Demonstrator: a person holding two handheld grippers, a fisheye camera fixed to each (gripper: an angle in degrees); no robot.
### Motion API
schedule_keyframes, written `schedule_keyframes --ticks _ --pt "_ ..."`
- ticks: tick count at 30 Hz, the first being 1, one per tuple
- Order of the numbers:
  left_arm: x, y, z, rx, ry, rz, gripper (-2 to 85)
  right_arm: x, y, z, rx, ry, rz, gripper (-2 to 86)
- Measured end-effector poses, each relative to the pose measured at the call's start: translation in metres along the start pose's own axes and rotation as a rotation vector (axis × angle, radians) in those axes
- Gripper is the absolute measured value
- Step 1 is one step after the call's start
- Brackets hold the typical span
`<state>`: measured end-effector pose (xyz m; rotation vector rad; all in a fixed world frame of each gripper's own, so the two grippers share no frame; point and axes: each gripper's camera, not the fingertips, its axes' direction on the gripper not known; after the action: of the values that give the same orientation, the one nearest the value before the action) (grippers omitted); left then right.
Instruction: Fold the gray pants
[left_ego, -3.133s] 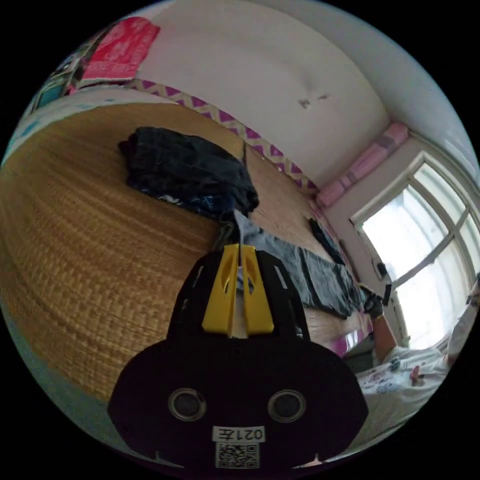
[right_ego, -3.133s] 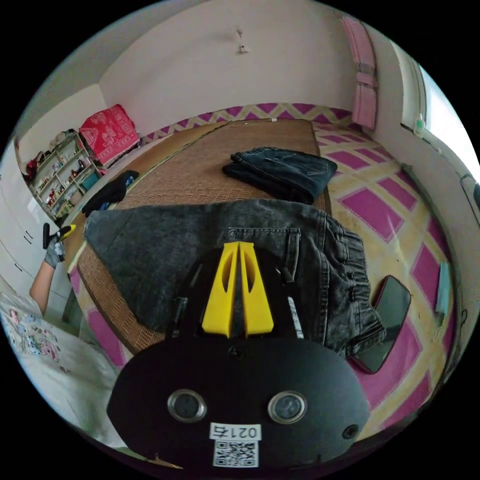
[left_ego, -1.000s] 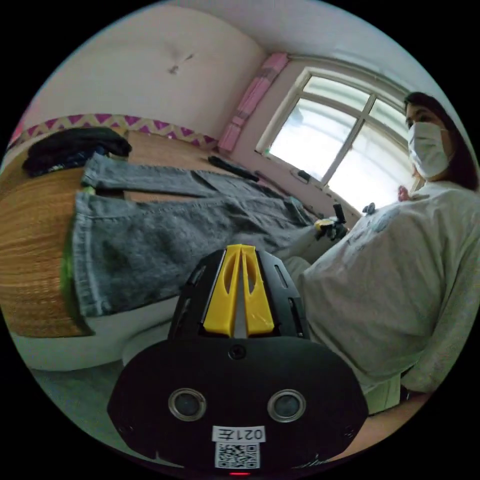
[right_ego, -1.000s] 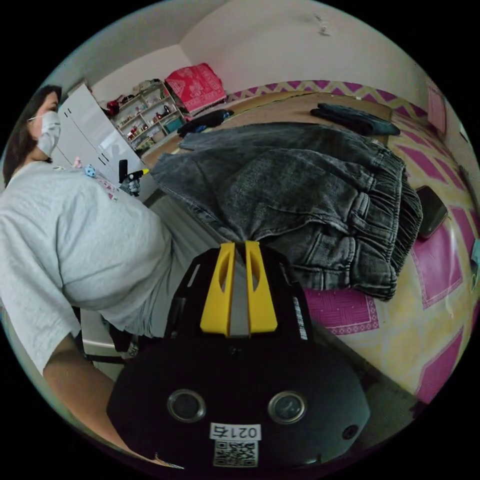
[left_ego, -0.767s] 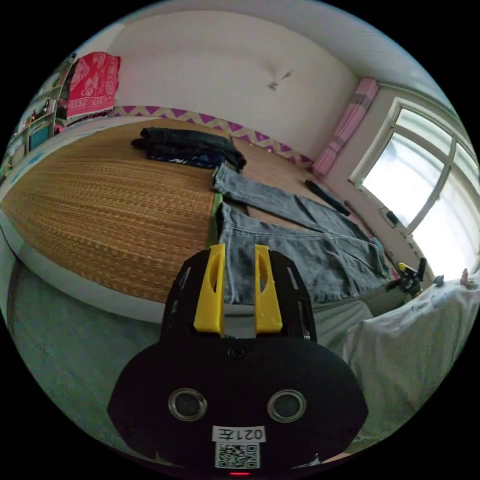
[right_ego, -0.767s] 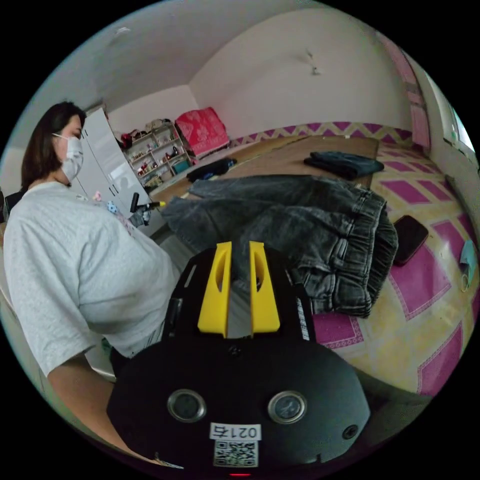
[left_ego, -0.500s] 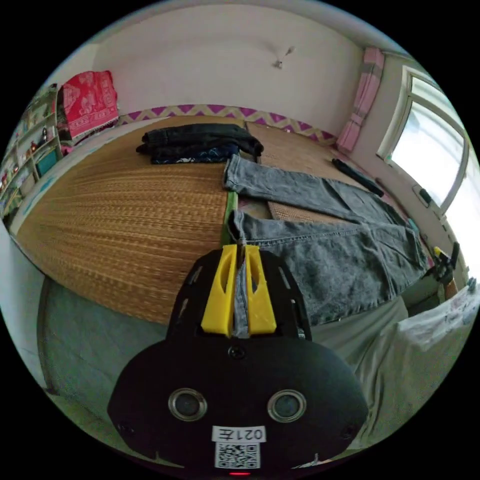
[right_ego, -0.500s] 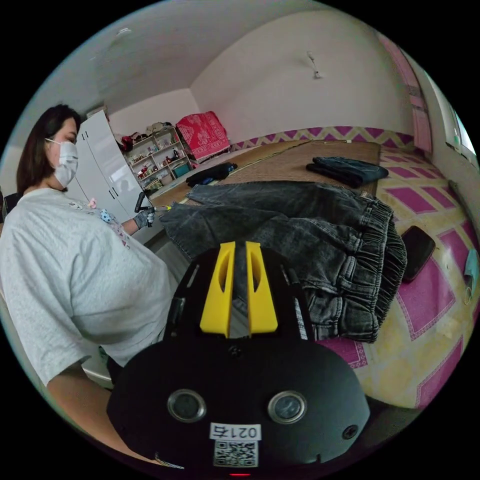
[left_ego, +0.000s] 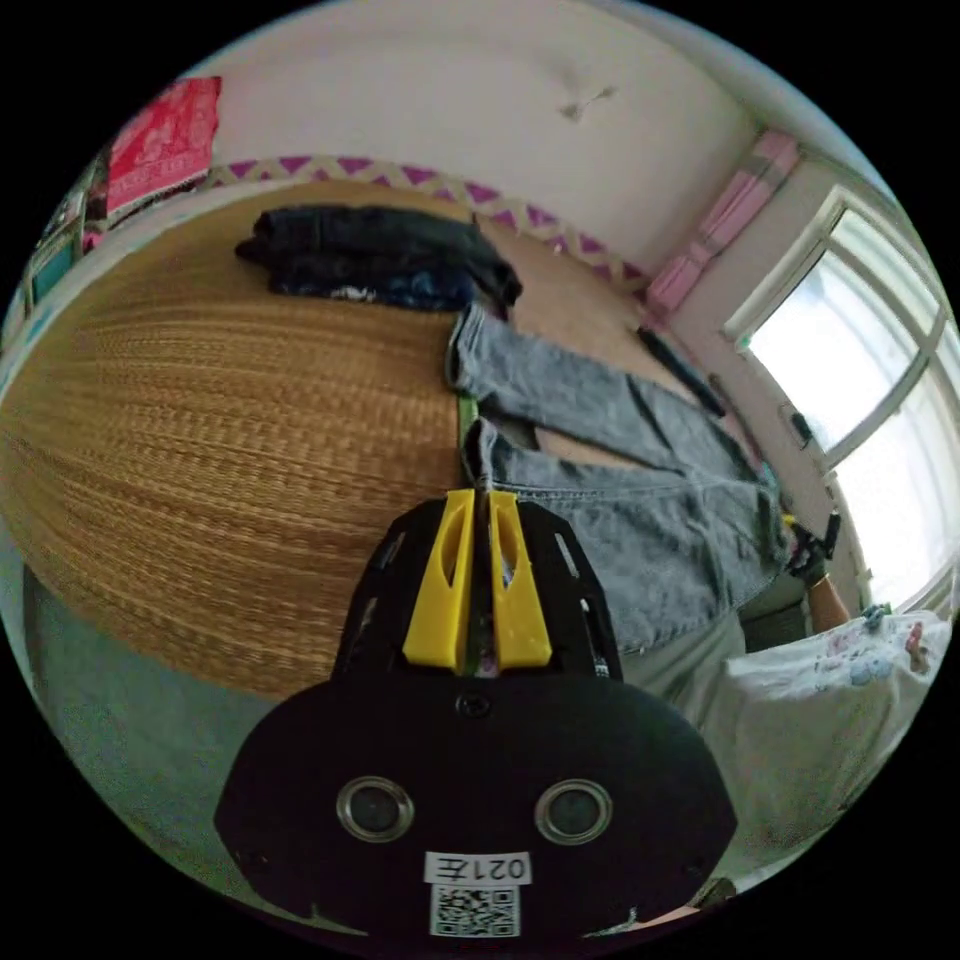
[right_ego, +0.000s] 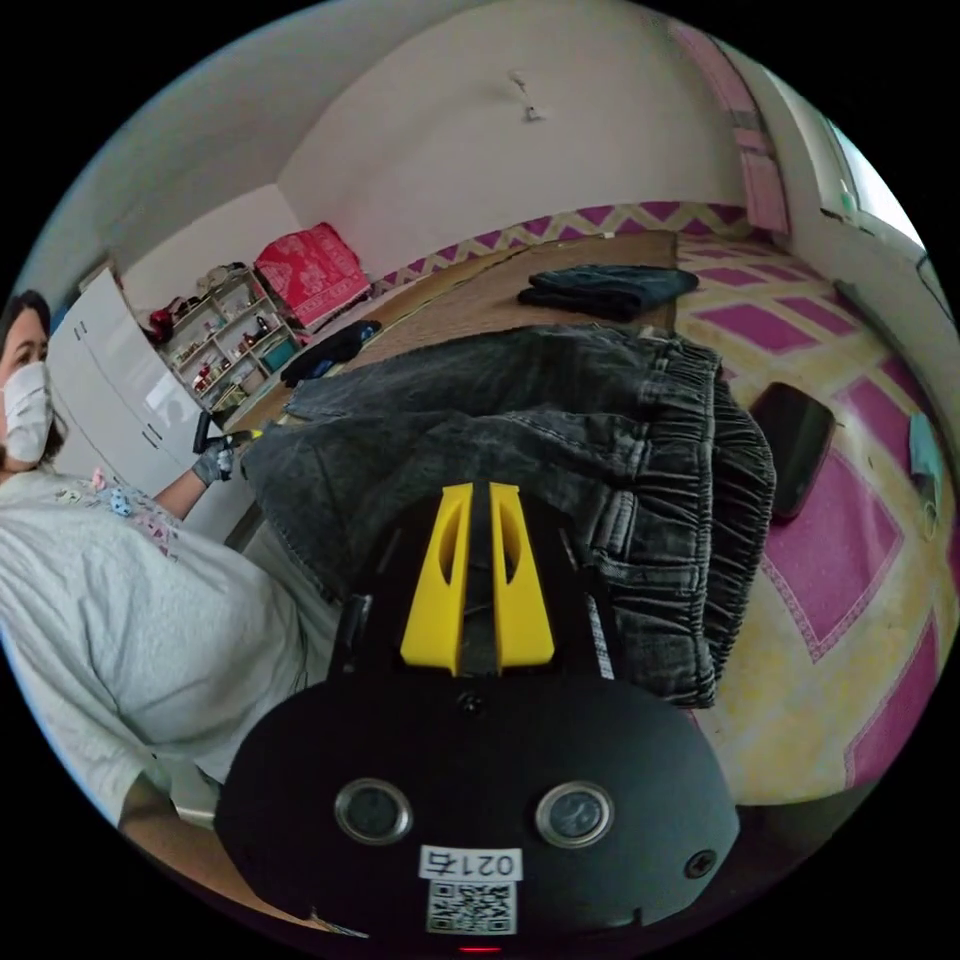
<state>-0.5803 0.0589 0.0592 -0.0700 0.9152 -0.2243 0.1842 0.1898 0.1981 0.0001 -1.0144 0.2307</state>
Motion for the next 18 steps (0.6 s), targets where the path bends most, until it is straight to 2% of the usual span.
schedule_keyframes --ticks 1,3,6,9,13,15,18 --pt "-0.002 -0.001 -0.003 0.010 0.021 -0.009 -0.6 0.002 -0.005 -0.004 0.032 0.017 0.010 3.7" --pt "-0.006 -0.003 -0.024 0.146 0.101 -0.023 -0.7 0.008 -0.016 -0.013 0.092 0.062 0.044 4.9" --pt "0.000 -0.018 -0.052 0.301 0.020 -0.019 -0.7 0.035 -0.054 -0.013 0.110 0.154 0.106 7.3" --pt "0.020 -0.056 -0.039 0.222 -0.062 0.075 -0.1 0.077 -0.107 0.009 0.050 0.148 0.188 8.6" --pt "0.031 -0.100 0.012 0.085 -0.011 0.124 4.4 0.121 -0.187 0.051 0.002 0.155 0.248 9.4" --pt "0.032 -0.125 0.047 0.021 -0.037 0.135 7.0 0.128 -0.221 0.072 -0.047 0.194 0.218 9.8" --pt "0.033 -0.153 0.082 -0.029 -0.110 0.172 7.9 0.120 -0.277 0.116 -0.185 0.268 0.053 11.3"
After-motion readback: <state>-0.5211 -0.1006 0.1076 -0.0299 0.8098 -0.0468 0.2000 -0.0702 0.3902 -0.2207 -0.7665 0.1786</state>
